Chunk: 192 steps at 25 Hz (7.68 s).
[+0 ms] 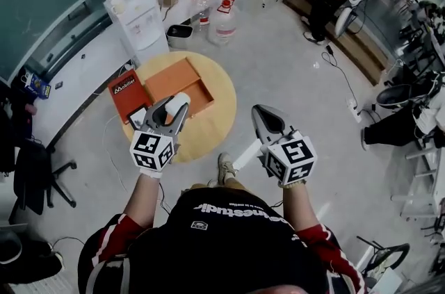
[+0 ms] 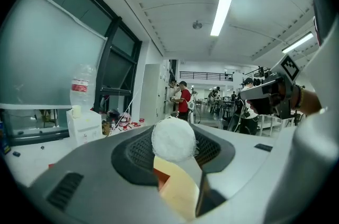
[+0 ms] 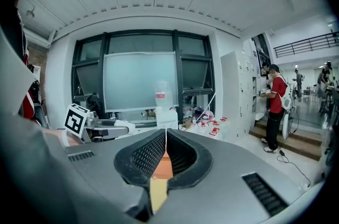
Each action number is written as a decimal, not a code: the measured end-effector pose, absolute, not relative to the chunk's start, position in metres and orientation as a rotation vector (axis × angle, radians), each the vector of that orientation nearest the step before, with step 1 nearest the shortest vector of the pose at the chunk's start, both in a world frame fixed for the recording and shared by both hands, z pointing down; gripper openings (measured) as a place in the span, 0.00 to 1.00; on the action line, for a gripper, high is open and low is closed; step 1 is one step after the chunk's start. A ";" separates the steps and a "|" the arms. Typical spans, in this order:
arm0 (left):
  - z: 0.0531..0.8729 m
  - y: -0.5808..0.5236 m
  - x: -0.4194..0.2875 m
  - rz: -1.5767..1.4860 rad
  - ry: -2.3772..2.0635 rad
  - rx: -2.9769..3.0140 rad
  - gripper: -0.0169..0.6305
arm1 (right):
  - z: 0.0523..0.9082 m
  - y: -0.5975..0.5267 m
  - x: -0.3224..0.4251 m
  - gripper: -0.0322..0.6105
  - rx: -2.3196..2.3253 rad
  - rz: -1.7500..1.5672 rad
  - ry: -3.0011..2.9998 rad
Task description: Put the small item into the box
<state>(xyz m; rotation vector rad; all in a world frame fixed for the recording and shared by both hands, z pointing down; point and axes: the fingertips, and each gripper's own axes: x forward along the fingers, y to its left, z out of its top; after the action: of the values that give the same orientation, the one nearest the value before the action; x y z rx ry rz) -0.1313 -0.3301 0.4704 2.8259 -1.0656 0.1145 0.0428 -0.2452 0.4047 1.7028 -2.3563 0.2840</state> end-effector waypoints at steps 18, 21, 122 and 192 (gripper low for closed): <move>0.547 -0.365 -0.107 0.379 -1.016 2.847 0.32 | 0.439 -0.258 0.031 0.10 1.573 0.337 -2.392; 0.563 -0.374 -0.106 0.436 -1.009 2.837 0.32 | 0.443 -0.258 0.035 0.10 1.576 0.341 -2.382; 0.765 -0.483 -0.020 0.954 -0.891 2.557 0.38 | 0.488 -0.348 0.113 0.10 1.525 0.477 -2.311; 0.426 -0.326 -0.101 0.110 -1.026 2.919 0.34 | 0.382 -0.272 0.064 0.10 1.829 0.262 -2.415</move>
<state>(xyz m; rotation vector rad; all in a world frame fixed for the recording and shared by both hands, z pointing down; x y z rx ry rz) -0.1010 -0.3263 0.4264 2.9195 -1.0262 0.1105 0.0637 -0.2716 0.3819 1.8286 -2.4147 0.2617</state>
